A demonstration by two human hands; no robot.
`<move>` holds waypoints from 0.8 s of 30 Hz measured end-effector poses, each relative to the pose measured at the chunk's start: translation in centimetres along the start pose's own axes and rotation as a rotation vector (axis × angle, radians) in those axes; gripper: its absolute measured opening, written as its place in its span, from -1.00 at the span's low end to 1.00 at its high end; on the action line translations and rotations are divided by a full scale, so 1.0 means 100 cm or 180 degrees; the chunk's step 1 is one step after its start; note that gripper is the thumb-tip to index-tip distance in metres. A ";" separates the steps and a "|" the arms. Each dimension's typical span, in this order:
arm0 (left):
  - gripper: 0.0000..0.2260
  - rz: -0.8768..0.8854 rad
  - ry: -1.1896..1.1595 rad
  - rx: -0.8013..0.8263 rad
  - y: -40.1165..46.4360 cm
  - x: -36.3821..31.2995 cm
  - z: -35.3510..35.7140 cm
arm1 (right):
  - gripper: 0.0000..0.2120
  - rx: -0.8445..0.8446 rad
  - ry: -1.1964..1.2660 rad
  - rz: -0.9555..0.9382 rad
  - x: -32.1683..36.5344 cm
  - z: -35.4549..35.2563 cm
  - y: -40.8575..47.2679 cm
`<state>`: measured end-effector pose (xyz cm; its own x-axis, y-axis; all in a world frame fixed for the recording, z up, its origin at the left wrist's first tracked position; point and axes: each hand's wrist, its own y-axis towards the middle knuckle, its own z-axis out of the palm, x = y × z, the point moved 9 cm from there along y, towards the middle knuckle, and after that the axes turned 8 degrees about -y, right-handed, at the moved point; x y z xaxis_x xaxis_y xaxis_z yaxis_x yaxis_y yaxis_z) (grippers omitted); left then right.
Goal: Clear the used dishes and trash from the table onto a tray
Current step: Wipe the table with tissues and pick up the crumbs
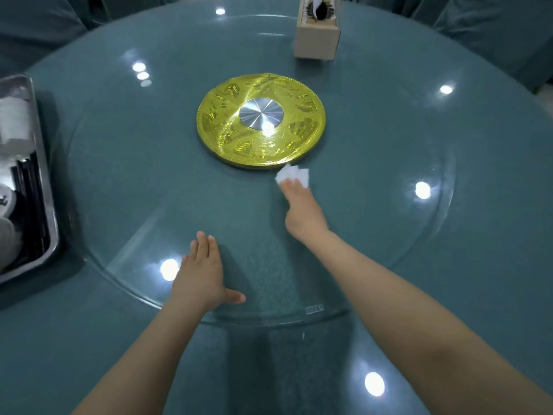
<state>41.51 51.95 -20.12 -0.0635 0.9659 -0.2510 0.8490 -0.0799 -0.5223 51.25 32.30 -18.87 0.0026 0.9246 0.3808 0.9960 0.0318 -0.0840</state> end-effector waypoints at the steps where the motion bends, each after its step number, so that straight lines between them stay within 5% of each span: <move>1: 0.22 0.0024 -0.0064 -0.0010 -0.001 0.000 0.000 | -0.22 0.0110 -0.0039 -0.0287 0.021 0.010 -0.010; 4: 0.19 0.0082 -0.0340 0.0032 -0.005 0.003 -0.004 | -0.28 0.0520 -0.0134 -0.0928 0.058 0.030 -0.045; 11: -0.05 0.0214 -0.1088 -0.0199 -0.064 0.033 -0.010 | -0.22 0.1123 -0.0045 -0.1074 0.047 0.029 -0.109; 17: -0.31 -0.0010 -0.1478 -0.0623 -0.145 0.064 -0.003 | -0.22 0.0935 0.0061 -0.0711 0.050 0.030 -0.136; 24: -0.40 -0.0471 -0.1646 -0.1046 -0.240 0.115 0.005 | -0.39 0.0935 -0.0018 -0.0505 0.098 0.042 -0.123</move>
<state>20.12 64.80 -10.90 -0.3682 0.7103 -0.5999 0.9235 0.2046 -0.3245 38.61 42.60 -17.96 -0.1518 0.9015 0.4053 0.9155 0.2828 -0.2862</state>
